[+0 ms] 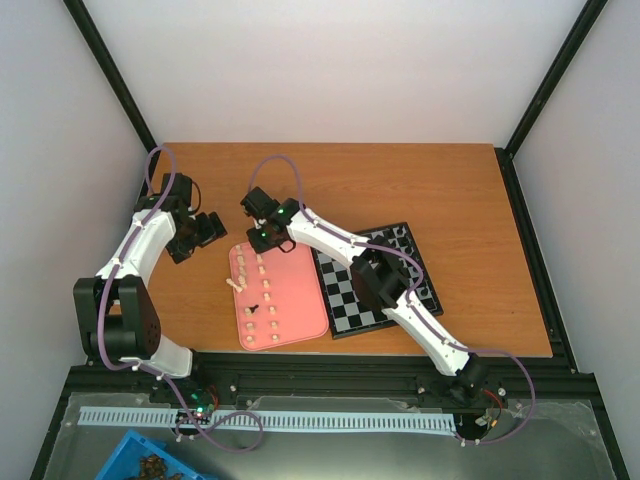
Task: Set up the chess pieces on the board
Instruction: Pick up the chess piece from the storage box.
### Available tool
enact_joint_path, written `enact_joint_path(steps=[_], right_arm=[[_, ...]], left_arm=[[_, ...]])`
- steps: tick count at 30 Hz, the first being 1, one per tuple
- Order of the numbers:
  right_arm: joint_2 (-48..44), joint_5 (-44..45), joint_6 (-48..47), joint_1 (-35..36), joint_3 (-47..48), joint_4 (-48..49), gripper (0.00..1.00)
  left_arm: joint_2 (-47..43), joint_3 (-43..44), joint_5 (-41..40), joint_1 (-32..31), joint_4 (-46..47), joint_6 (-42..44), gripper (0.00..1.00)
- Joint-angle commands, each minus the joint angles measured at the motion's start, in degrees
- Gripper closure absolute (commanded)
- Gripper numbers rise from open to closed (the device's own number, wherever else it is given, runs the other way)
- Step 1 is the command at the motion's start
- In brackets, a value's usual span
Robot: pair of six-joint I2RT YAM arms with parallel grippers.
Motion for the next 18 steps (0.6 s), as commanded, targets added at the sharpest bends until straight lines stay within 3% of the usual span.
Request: enact_joint_path(steps=[1,4,11,18], right_arm=[[1.25,0.86,-0.63,0.57,1.97,-1.48,0.9],[0.76,1.0,-1.02,0.61,1.75,-1.84,0.97],[-3.05,2.68,-2.23,0.52,0.07,-2.99,0.97],[-13.83,2.94,-3.24,0.05,-7.5,-4.02,0.97]], left_arm=[[0.09,0.1,0.82,0.48,1.07,-0.44,0.0],[0.12,0.01,0.93,0.49,1.1,-0.36,0.0],[0.27,0.34,0.77,0.48,0.9,-0.16,0.0],[0.71,0.95,0.95,0.48,0.66,0.03,0.0]])
